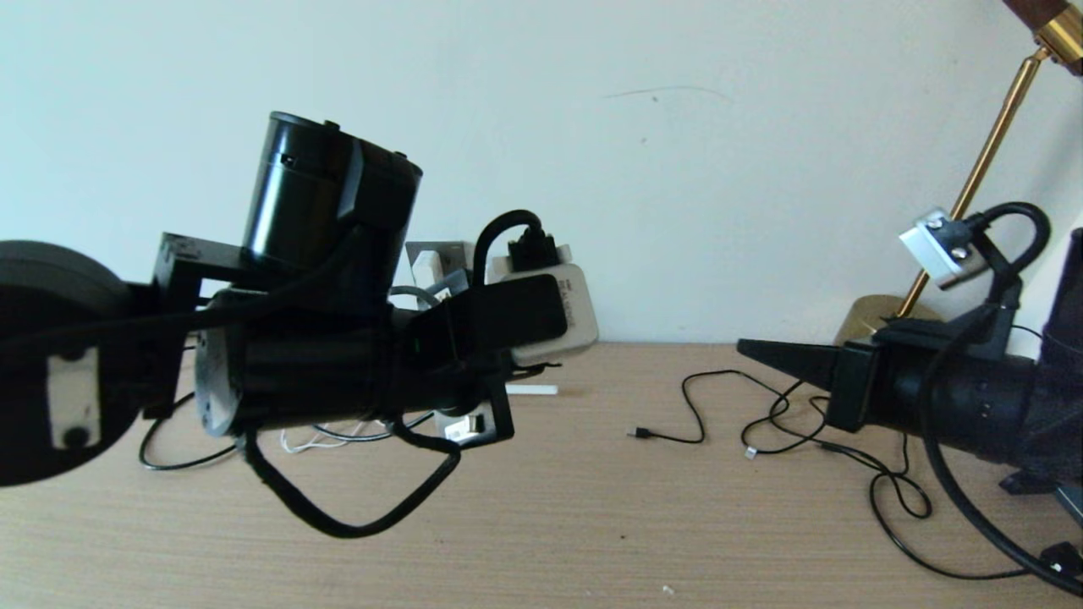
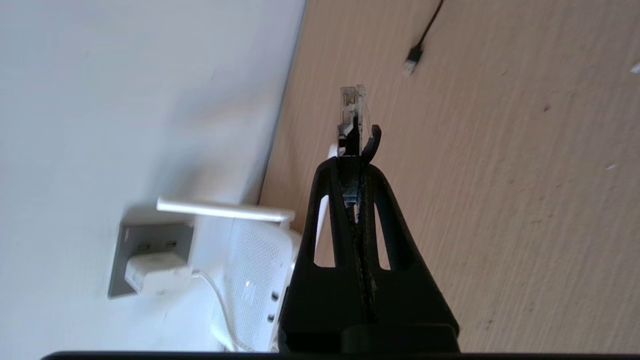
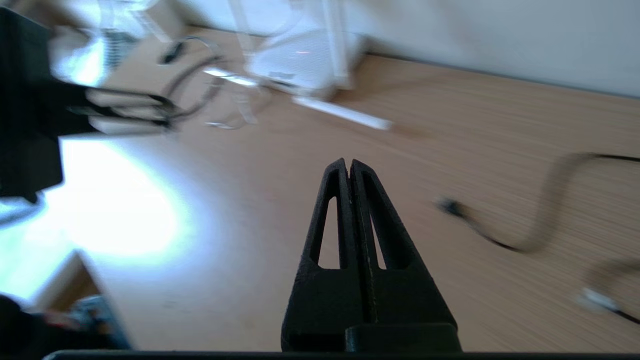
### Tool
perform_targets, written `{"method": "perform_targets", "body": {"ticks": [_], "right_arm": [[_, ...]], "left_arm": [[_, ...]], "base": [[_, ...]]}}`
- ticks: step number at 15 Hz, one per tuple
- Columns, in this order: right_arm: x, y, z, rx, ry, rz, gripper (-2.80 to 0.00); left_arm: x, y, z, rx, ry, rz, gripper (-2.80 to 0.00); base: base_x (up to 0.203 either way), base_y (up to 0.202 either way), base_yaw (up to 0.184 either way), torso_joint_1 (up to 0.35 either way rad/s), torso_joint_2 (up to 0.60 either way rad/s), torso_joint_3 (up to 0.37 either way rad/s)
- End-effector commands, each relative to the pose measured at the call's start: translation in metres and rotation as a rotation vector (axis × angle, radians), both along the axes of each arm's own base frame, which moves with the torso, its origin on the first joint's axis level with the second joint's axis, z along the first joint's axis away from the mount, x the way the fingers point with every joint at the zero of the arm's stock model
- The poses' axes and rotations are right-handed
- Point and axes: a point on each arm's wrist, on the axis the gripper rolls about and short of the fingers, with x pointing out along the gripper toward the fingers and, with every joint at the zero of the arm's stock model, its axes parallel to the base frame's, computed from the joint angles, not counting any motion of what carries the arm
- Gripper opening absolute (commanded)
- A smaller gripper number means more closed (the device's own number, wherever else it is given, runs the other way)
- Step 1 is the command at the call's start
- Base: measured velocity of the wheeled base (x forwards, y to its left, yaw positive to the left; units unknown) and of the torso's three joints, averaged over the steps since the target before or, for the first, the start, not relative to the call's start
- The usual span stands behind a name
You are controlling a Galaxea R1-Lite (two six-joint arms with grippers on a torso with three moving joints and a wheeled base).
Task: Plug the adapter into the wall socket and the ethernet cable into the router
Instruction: Hand it to the other hand
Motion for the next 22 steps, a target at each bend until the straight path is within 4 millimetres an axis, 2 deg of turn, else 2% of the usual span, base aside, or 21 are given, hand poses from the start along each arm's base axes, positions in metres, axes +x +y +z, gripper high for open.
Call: {"method": "perform_targets", "body": {"ticks": [1,2,3,6,15,22], "right_arm": [[0.009,0.024,-0.003,0.004,0.030,0.057,-2.80],[0.008,0.029,0.001,0.017,0.026,0.073,-2.80],[0.007,0.033,0.004,0.028,0.023,0.090,0.00],[0.004,0.045,0.004,0.036,0.060,0.133,0.00],[-0.011,0.042,0.013,0.106,0.078,0.148,0.00],[-0.006,0.050,0.007,0.095,0.103,0.161,0.00]], "left_arm": [[-0.004,-0.002,0.001,0.000,-0.007,-0.016,-2.80],[-0.004,-0.003,0.000,0.003,-0.007,-0.021,-2.80],[-0.006,-0.005,0.000,0.006,-0.006,-0.030,-2.80],[-0.008,-0.011,0.000,-0.012,-0.024,-0.047,-2.80],[-0.015,-0.034,-0.006,0.002,-0.046,-0.068,-2.80],[-0.017,-0.037,-0.006,0.005,-0.054,-0.058,-2.80]], "base": [[0.000,0.000,0.000,0.000,0.00,0.000],[0.000,0.000,0.000,0.000,0.00,0.000],[0.000,0.000,0.000,0.000,0.00,0.000],[0.000,0.000,0.000,0.000,0.00,0.000],[0.000,0.000,0.000,0.000,0.00,0.000],[0.000,0.000,0.000,0.000,0.00,0.000]]}}
